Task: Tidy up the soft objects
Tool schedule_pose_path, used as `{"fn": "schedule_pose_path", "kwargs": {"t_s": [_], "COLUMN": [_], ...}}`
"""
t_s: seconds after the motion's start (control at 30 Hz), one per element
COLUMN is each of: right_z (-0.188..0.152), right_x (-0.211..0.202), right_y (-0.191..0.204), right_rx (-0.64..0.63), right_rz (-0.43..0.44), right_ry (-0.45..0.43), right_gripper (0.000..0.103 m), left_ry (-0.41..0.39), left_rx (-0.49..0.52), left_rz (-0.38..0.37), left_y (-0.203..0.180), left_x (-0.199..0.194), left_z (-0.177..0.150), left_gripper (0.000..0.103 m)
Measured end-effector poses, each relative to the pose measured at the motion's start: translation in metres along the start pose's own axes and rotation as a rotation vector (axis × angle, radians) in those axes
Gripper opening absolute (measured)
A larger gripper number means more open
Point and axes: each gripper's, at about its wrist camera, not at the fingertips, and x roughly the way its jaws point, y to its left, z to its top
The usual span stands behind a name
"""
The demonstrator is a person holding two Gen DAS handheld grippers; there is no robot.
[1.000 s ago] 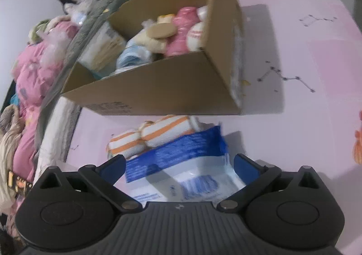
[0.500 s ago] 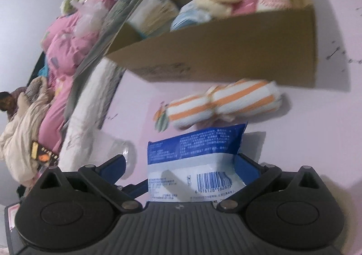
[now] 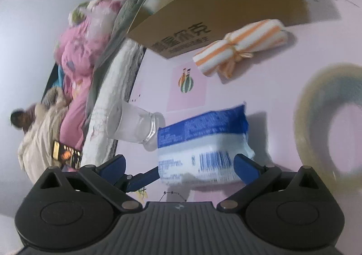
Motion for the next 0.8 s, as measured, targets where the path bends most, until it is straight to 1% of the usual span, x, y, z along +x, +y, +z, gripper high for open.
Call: {"fn": "schedule_pose_path", "kwargs": {"t_s": [0.03, 0.1, 0.2, 0.23, 0.3, 0.4, 0.47, 0.57, 0.67, 0.8], "right_z": [-0.008, -0.022, -0.054, -0.065, -0.088, -0.111, -0.119, -0.121, -0.112, -0.094], "right_x": [-0.009, -0.026, -0.058, -0.068, -0.086, -0.097, -0.094, -0.081, -0.056, -0.030], "right_y": [-0.001, -0.003, -0.004, -0.004, -0.004, -0.005, -0.010, -0.026, -0.040, -0.058], "right_rx": [0.016, 0.045, 0.088, 0.103, 0.122, 0.154, 0.188, 0.250, 0.321, 0.393], "right_rz": [-0.002, -0.005, -0.029, -0.038, -0.051, -0.036, 0.002, 0.079, 0.137, 0.180], "right_ry": [-0.032, -0.093, -0.188, -0.217, -0.270, -0.325, -0.342, -0.340, -0.328, -0.299], "right_gripper": [0.087, 0.087, 0.087, 0.087, 0.087, 0.087, 0.087, 0.087, 0.087, 0.087], "left_ry": [-0.008, -0.027, -0.057, -0.067, -0.088, -0.118, -0.136, -0.157, -0.156, -0.142], "left_rx": [-0.002, -0.005, 0.002, 0.008, 0.016, 0.032, 0.053, 0.078, 0.093, 0.120], "left_rz": [-0.005, -0.018, -0.025, -0.023, -0.014, 0.005, 0.028, 0.063, 0.071, 0.080], "left_y": [0.001, 0.003, 0.005, 0.005, 0.006, 0.005, 0.003, -0.001, -0.004, -0.008], "left_x": [-0.003, -0.009, -0.020, -0.024, -0.029, -0.034, -0.035, -0.035, -0.030, -0.022], "left_z": [-0.001, -0.004, -0.009, -0.010, -0.012, -0.015, -0.015, -0.013, -0.009, -0.004], "left_gripper": [0.069, 0.077, 0.081, 0.082, 0.089, 0.093, 0.095, 0.096, 0.096, 0.096]}}
